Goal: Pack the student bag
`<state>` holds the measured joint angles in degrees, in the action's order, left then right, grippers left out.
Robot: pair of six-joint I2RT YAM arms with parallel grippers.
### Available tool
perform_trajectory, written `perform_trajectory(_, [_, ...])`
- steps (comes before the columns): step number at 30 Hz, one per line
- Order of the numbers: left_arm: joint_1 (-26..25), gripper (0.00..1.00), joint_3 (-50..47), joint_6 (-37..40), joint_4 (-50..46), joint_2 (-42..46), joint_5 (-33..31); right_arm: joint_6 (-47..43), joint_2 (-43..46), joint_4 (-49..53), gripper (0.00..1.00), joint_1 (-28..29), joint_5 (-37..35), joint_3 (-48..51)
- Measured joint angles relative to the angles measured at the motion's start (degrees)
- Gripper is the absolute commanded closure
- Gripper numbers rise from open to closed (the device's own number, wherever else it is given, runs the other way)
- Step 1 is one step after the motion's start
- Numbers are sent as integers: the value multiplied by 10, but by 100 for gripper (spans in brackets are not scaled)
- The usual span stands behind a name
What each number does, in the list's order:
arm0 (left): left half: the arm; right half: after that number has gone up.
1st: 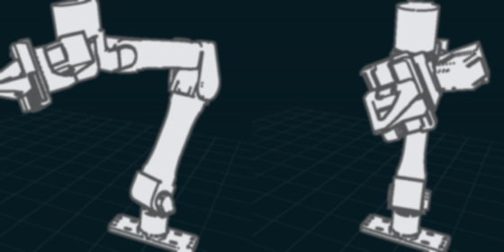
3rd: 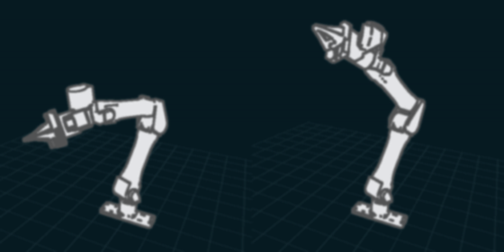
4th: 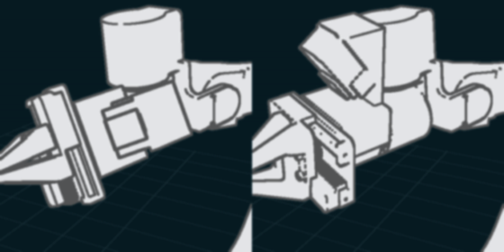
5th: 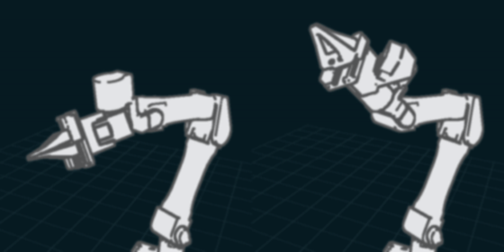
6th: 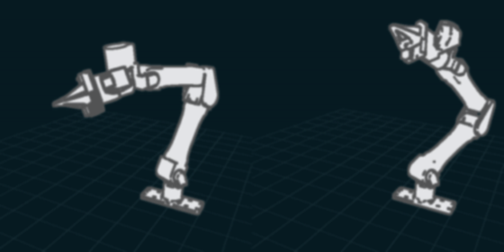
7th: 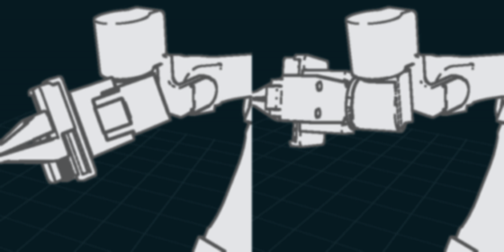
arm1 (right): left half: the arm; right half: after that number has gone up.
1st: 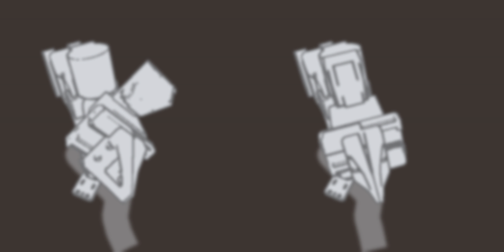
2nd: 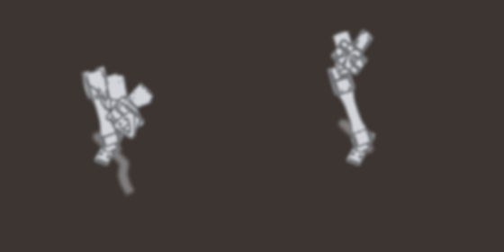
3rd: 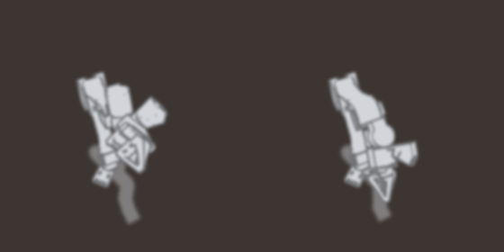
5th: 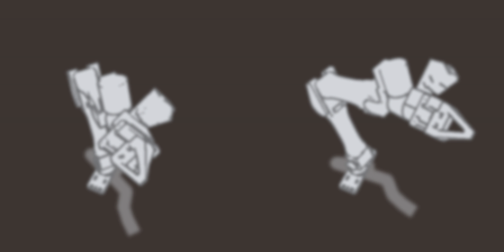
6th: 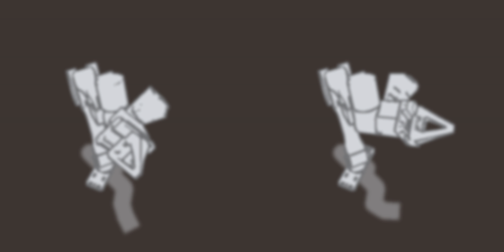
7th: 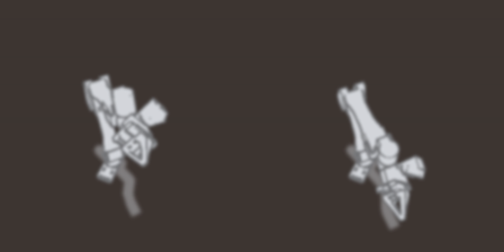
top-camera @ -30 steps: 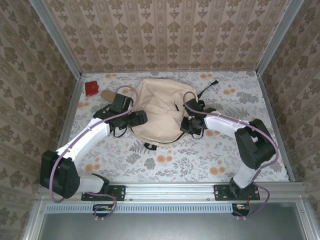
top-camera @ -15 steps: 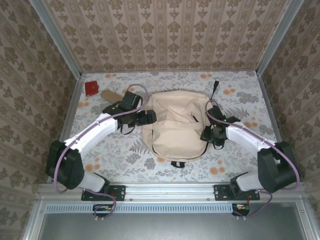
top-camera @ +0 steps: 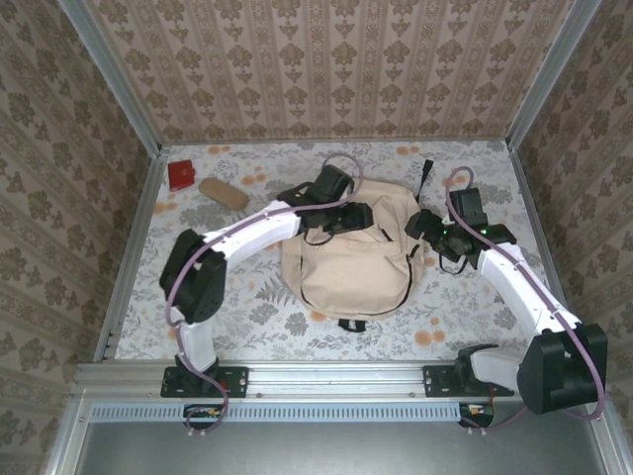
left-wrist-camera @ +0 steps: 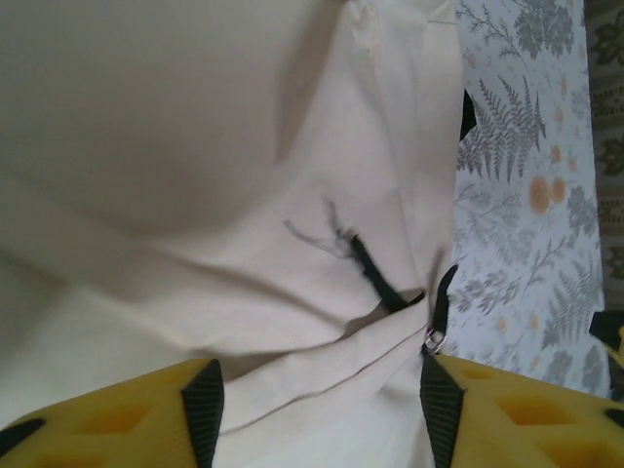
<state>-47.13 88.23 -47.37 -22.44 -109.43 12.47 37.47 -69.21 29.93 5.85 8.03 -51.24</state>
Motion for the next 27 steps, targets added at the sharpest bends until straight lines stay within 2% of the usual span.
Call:
perform_trajectory(2, [-10,57,25,-21,4,-33,-1,3,-7,-16,14,-19,20,3])
perform_trajectory(11, [-32,62,131,-55,-14,-135,-21,13,-68,-61,16,-53,76,22])
perform_trajectory(14, [-38,63,165,-55,-37,-157,-43,13,-85,-69,17,-54,87,23])
perform_trajectory(22, [-54,55,200,-51,-99,-169,-96,13,-92,-76,17,-54,92,29])
perform_trajectory(27, [-59,60,224,-42,-115,-185,-103,13,-92,-76,17,-54,92,31])
